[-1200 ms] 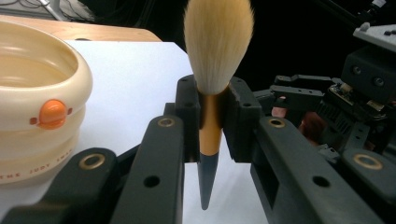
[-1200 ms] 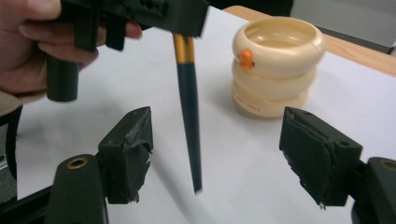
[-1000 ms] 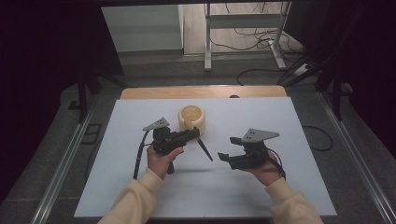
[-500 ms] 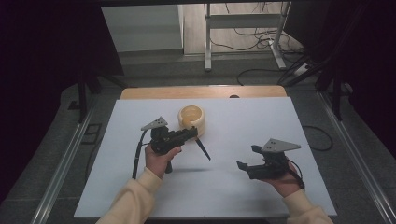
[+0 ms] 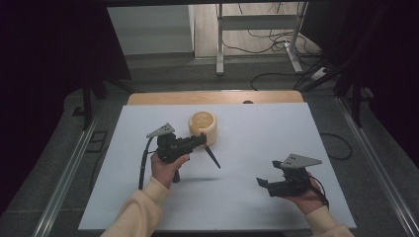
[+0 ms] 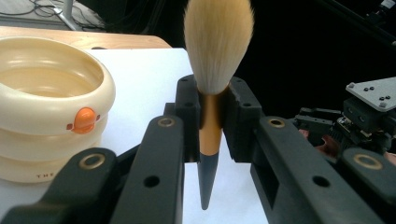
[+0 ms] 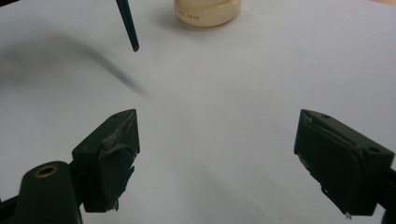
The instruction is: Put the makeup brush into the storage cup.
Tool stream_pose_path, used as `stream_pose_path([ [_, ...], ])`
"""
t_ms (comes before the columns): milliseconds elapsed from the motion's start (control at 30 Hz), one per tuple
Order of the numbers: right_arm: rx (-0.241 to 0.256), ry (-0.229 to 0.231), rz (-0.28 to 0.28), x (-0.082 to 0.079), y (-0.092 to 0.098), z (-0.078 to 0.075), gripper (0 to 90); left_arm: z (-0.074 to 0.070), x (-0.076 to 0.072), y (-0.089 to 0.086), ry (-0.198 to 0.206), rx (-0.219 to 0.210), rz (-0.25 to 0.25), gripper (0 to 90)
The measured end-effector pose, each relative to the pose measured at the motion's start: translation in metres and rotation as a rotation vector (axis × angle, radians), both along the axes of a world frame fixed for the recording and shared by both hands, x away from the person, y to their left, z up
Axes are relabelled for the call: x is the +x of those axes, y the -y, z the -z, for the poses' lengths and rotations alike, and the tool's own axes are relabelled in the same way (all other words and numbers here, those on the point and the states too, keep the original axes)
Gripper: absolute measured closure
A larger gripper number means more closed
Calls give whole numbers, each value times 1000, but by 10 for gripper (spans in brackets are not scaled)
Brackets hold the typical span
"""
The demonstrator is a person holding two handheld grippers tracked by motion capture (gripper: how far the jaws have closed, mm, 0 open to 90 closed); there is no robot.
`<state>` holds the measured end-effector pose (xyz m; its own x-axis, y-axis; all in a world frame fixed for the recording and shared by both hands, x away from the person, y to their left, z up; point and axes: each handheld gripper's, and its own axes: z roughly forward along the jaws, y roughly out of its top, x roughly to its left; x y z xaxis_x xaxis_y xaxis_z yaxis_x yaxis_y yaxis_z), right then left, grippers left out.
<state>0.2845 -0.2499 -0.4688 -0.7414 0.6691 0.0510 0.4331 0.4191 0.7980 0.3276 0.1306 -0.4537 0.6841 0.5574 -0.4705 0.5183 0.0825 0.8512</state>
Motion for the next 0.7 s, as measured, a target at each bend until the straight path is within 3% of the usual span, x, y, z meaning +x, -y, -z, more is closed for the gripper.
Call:
stream_pose_path([
  [367, -10, -4, 23, -2, 12, 4, 149, 1, 0, 2, -3, 14, 2, 783],
  [700, -27, -6, 11, -2, 10, 5, 149, 1, 0, 2, -1, 20, 3, 783],
])
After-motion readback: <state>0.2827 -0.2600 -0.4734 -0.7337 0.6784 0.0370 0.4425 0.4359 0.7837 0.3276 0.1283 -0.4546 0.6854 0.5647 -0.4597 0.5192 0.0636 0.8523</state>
